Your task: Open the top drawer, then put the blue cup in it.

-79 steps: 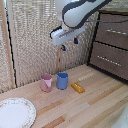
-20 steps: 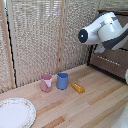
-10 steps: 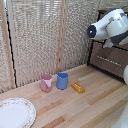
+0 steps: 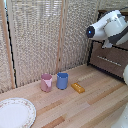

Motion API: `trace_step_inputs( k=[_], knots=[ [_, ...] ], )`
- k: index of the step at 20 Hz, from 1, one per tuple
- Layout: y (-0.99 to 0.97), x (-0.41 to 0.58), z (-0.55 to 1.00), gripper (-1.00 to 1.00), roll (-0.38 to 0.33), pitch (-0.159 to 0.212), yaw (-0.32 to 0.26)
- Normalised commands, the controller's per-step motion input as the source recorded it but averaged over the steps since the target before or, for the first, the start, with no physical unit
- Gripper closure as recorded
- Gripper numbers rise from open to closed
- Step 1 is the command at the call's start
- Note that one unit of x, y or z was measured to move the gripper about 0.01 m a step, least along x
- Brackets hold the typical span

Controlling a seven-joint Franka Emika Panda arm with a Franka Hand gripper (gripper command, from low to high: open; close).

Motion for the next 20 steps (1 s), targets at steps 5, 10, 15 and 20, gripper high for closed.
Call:
trace_step_inputs(
  k=[5,10,15,20],
  knots=[
    [-0.16,-0.104,-0.08,1.0,0.027,0.038,0.061],
    [0.02,0.041,0.0,1.0,-0.003,0.005,0.009],
    [0.53,0.221,0.0,1.0,-0.014,0.012,0.022],
    [0.94,0.161,0.03,1.0,0.025,0.028,0.026]
  ],
)
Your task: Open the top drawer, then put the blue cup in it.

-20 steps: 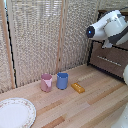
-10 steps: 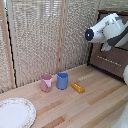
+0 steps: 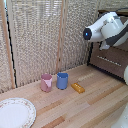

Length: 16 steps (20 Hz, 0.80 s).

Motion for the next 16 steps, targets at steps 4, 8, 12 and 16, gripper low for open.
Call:
trace_step_inputs(
  k=[4,8,12,16],
  knots=[
    [0.93,0.135,0.07,1.0,0.079,0.034,0.011],
    [0.95,0.189,0.0,1.0,0.039,0.054,0.003],
    [0.68,0.104,-0.01,-1.0,-0.026,0.023,-0.02],
    [0.22,0.05,0.16,-1.0,-0.012,0.022,-0.009]
  ],
)
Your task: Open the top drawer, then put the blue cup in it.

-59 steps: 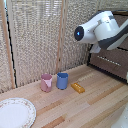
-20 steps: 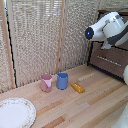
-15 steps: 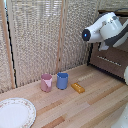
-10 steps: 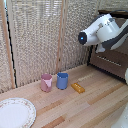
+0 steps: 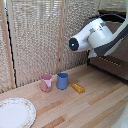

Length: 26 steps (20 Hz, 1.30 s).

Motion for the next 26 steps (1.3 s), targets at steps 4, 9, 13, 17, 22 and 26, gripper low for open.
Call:
trace_step_inputs(
  k=[4,9,13,17,22,26],
  knots=[
    [0.03,-0.006,0.53,-1.0,0.019,-0.016,-0.002],
    [0.03,-0.093,0.63,-1.0,0.174,-0.043,-0.045],
    [0.28,-0.061,0.21,-1.0,0.329,0.003,0.0],
    [0.39,-0.019,0.06,-1.0,0.368,0.013,-0.002],
    [0.44,0.041,0.0,-1.0,0.375,0.02,-0.048],
    [0.42,0.228,0.0,-1.0,0.375,0.048,-0.101]
  ],
)
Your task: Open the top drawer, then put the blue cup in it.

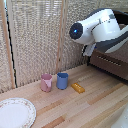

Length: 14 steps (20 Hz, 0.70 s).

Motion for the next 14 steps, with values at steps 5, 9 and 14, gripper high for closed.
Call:
trace_step_inputs(
  k=[5,9,14],
  knots=[
    [0.43,0.278,0.0,-1.0,0.375,0.074,-0.099],
    [0.42,0.358,0.0,-1.0,0.375,0.118,-0.098],
    [0.36,0.409,-0.01,-1.0,0.369,0.15,-0.121]
  ],
)
